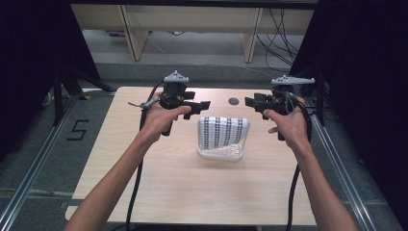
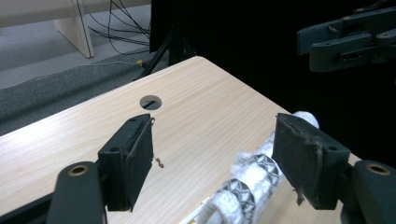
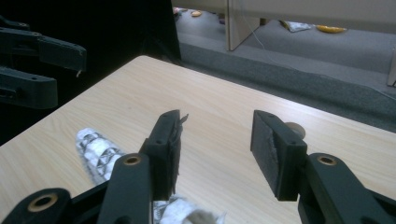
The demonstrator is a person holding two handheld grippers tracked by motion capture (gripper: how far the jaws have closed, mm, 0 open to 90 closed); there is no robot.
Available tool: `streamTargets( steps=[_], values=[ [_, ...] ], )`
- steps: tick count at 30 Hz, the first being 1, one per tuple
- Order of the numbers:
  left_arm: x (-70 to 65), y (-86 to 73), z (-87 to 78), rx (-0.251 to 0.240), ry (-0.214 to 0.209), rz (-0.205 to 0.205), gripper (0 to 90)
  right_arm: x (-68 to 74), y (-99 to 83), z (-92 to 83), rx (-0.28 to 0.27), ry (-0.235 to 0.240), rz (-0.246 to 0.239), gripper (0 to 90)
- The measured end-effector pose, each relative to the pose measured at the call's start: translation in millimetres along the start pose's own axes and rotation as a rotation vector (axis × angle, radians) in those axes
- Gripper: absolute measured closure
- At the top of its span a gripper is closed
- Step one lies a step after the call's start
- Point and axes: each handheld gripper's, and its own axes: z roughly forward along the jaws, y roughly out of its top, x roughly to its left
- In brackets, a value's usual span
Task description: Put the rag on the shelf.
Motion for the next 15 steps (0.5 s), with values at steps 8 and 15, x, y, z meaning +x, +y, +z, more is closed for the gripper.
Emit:
streamTargets(
  steps=[8, 15],
  values=[
    [-8.2, -6.8, -12.9, -0.011, -0.020, 0.017, 28.4, 6.9, -7.5, -4.6, 0.003, 0.022, -0.015, 53.1],
    [-12.8, -12.1, -19.2, -0.034, -0.035, 0.019, 28.3, 7.7, -12.1, -7.5, -0.002, 0.036, -0.019, 52.4]
  ],
)
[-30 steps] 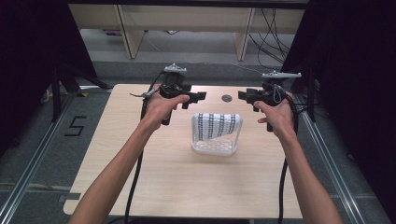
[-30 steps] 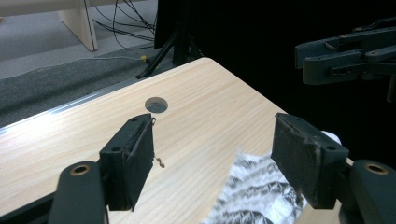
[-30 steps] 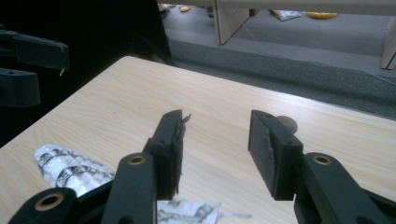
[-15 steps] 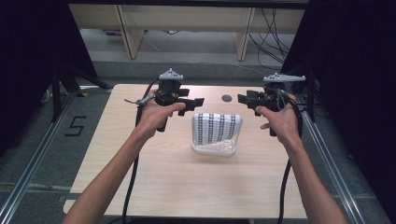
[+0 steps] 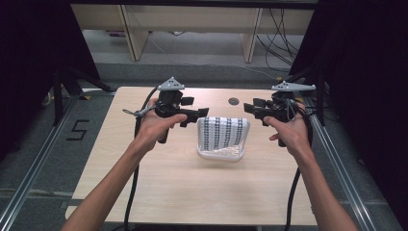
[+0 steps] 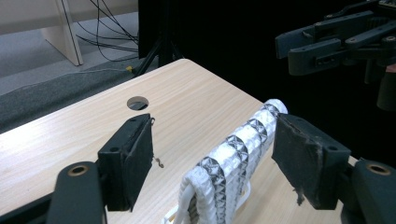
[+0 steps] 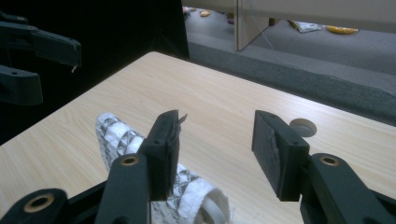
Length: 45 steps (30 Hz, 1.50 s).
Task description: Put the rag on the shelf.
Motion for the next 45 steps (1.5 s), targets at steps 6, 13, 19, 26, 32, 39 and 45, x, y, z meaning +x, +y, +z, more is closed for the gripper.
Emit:
streamTargets(
  steps=[6, 13, 19, 26, 32, 39, 45],
  values=[
    [-10.3, -5.4, -7.2, -0.015, -0.035, 0.013, 27.5, 4.3, -5.3, -3.8, -0.003, 0.006, 0.000, 50.8],
    [-18.8, -10.6, -13.2, 0.002, -0.045, 0.034, 20.9, 9.9, -9.2, -6.3, -0.003, 0.010, -0.002, 37.2],
    [-25.5, -16.4, -19.6, 0.005, -0.053, 0.046, 17.5, 16.1, -11.3, -10.2, -0.021, -0.015, -0.009, 28.3],
    [-31.6, -30.6, -26.7, 0.003, -0.063, 0.046, 15.1, 19.2, -15.3, -13.1, -0.025, -0.011, 0.004, 24.3],
    [-37.6, -40.7, -32.5, 0.014, -0.077, 0.057, 15.1, 19.6, -20.6, -14.4, -0.031, -0.007, -0.005, 24.5],
    [-41.9, -50.8, -37.2, 0.010, -0.089, 0.059, 15.2, 22.9, -27.3, -16.3, -0.020, -0.007, 0.004, 24.6],
    [-43.7, -59.8, -42.2, 0.010, -0.088, 0.057, 15.1, 28.6, -30.9, -19.3, -0.028, 0.009, 0.002, 24.6]
  ],
)
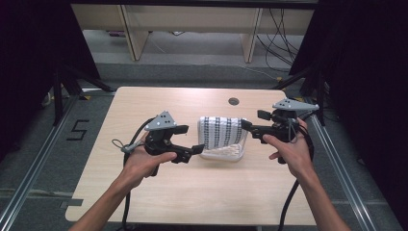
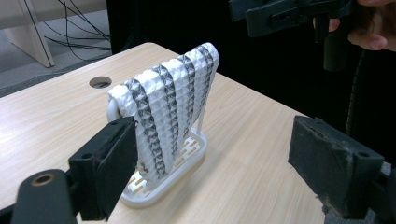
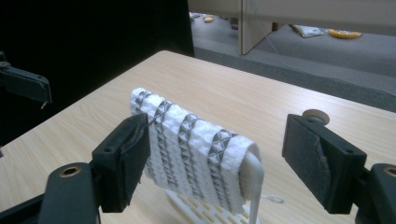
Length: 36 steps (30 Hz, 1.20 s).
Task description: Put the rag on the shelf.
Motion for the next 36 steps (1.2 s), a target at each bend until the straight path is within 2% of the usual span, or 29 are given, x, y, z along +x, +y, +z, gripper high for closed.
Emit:
streamTargets(
  steps=[3, 4, 5, 8, 9, 10, 11, 20, 21, 22, 23, 24, 26, 28, 30, 31, 32, 33, 34, 36],
  values=[
    [-0.5, -2.8, -1.7, -0.008, -0.008, -0.001, 15.2, 1.0, -1.9, -1.0, -0.001, -0.001, -0.010, 24.6],
    [-1.0, -4.3, -3.1, -0.006, -0.004, 0.000, 15.2, 2.5, -3.1, -1.5, 0.003, -0.002, 0.003, 24.7],
    [-1.2, -5.4, -3.7, -0.005, -0.005, -0.001, 15.2, 1.1, -3.6, -1.3, -0.003, -0.005, -0.018, 24.7],
    [-1.7, -9.6, -6.3, -0.003, -0.005, 0.004, 15.1, 1.6, -5.9, -1.4, -0.003, 0.002, -0.015, 24.7],
    [-1.4, -11.1, -7.2, -0.003, -0.005, 0.006, 15.1, 3.3, -7.2, -2.0, 0.000, 0.002, 0.006, 24.8],
    [-1.4, -12.8, -7.7, -0.004, -0.005, 0.002, 15.1, 1.3, -7.7, -1.7, -0.009, -0.003, -0.026, 24.8],
    [-1.3, -14.6, -8.5, -0.003, -0.005, 0.000, 15.1, 2.9, -8.5, -2.1, 0.000, 0.003, -0.004, 24.7],
    [1.1, -29.7, -14.7, -0.003, -0.003, -0.016, 15.1, 3.7, -18.4, -3.7, -0.003, 0.016, -0.007, 24.8],
    [1.1, -29.7, -14.7, -0.003, -0.003, -0.016, 15.1, 6.3, -19.6, -4.7, 0.002, 0.015, 0.027, 24.8],
    [1.7, -31.2, -15.5, -0.002, -0.002, -0.017, 15.1, 6.3, -19.6, -4.7, 0.002, 0.015, 0.027, 24.8],
    [2.2, -33.1, -16.1, -0.001, -0.001, -0.021, 15.1, 4.0, -20.3, -5.1, -0.004, 0.011, -0.006, 24.8],
    [2.9, -35.3, -16.8, -0.001, 0.002, -0.023, 15.1, 5.9, -23.0, -6.1, -0.003, 0.014, 0.016, 24.8],
    [3.9, -37.9, -17.1, -0.007, -0.010, -0.025, 15.1, 4.7, -24.2, -6.7, -0.007, 0.024, -0.003, 24.7],
    [3.8, -38.9, -18.2, 0.001, -0.001, -0.025, 15.1, 5.7, -25.2, -7.4, -0.013, 0.035, -0.001, 24.5],
    [3.7, -40.5, -18.8, 0.001, 0.006, -0.023, 15.1, 6.2, -25.3, -8.3, -0.011, 0.026, -0.004, 24.4],
    [3.5, -41.9, -19.1, 0.003, 0.007, -0.022, 15.1, 5.9, -25.8, -8.8, -0.010, 0.016, -0.022, 24.4],
    [3.0, -44.0, -19.2, 0.005, 0.008, -0.021, 15.1, 10.0, -26.8, -9.1, -0.013, 0.032, 0.015, 24.2],
    [3.0, -44.0, -19.2, 0.005, 0.008, -0.021, 15.1, 10.0, -26.8, -9.1, -0.013, 0.032, 0.015, 24.2],
    [2.0, -46.9, -18.7, 0.006, 0.001, -0.021, 15.1, 10.4, -27.8, -9.4, -0.017, 0.038, -0.009, 24.0],
    [1.3, -48.6, -18.6, 0.014, 0.002, -0.018, 15.1, 12.8, -29.3, -9.7, -0.017, 0.043, -0.009, 23.8]
  ],
)
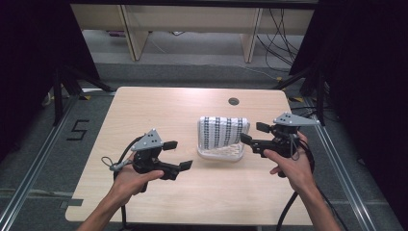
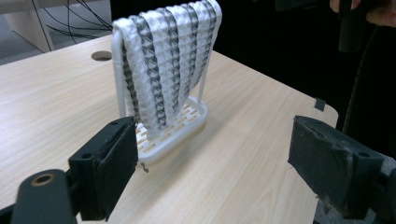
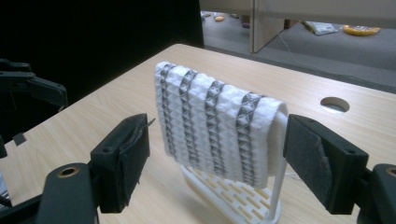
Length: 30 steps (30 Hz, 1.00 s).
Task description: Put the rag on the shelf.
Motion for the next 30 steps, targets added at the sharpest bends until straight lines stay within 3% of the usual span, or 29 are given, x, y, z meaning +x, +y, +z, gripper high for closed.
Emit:
streamTargets(
  steps=[1, 2, 3, 5, 9, 10, 12, 15, 19, 22, 24, 27, 28, 30],
  values=[
    [-1.4, -2.6, 0.3, 0.006, -0.004, -0.002, 15.1, 0.4, -0.5, -1.2, 0.005, -0.006, -0.010, 23.8],
    [-1.4, -2.6, 0.3, 0.006, -0.004, -0.002, 15.1, 2.5, -1.8, -0.6, 0.006, 0.009, 0.009, 23.8],
    [-1.8, -4.4, 1.1, -0.001, -0.025, -0.008, 15.1, 2.5, -1.8, -0.6, 0.006, 0.009, 0.009, 23.8],
    [-5.1, -9.0, 0.6, 0.004, -0.038, -0.022, 15.1, 4.6, -5.5, 0.2, 0.003, 0.014, -0.023, 23.7],
    [-7.9, -13.8, -0.7, 0.008, -0.039, -0.016, 15.1, 11.4, -11.4, -1.4, 0.022, 0.014, -0.003, 23.3],
    [-8.6, -15.1, -0.8, 0.006, -0.044, -0.020, 15.1, 10.2, -12.5, -0.6, 0.013, 0.021, -0.027, 23.3],
    [-10.5, -18.5, -1.2, 0.011, -0.041, -0.016, 15.1, 13.3, -14.0, -2.3, 0.036, 0.019, -0.001, 23.3],
    [-13.4, -23.2, -1.3, 0.017, -0.035, -0.009, 15.1, 16.7, -20.9, 0.4, 0.026, 0.034, -0.032, 23.1],
    [-14.6, -30.0, -1.1, 0.018, -0.017, -0.001, 15.2, 23.3, -24.6, -0.5, 0.045, 0.045, -0.003, 23.0],
    [-15.4, -36.9, 0.1, 0.017, -0.015, -0.003, 15.2, 27.6, -29.2, 2.0, 0.034, 0.054, -0.044, 22.8],
    [-15.8, -39.0, 0.0, 0.023, -0.011, 0.000, 15.2, 30.5, -29.8, -0.1, 0.058, 0.047, -0.020, 22.8],
    [-16.6, -44.4, 0.5, 0.030, -0.013, 0.000, 15.2, 32.1, -33.8, 2.2, 0.043, 0.041, -0.049, 22.7],
    [-17.1, -47.9, 1.0, 0.034, -0.006, 0.003, 15.2, 33.1, -36.0, 3.5, 0.047, 0.021, -0.097, 21.8],
    [-16.4, -51.2, 1.5, 0.033, -0.011, 0.005, 15.1, 37.5, -39.3, 4.0, 0.056, 0.030, -0.059, 21.8]
  ],
)
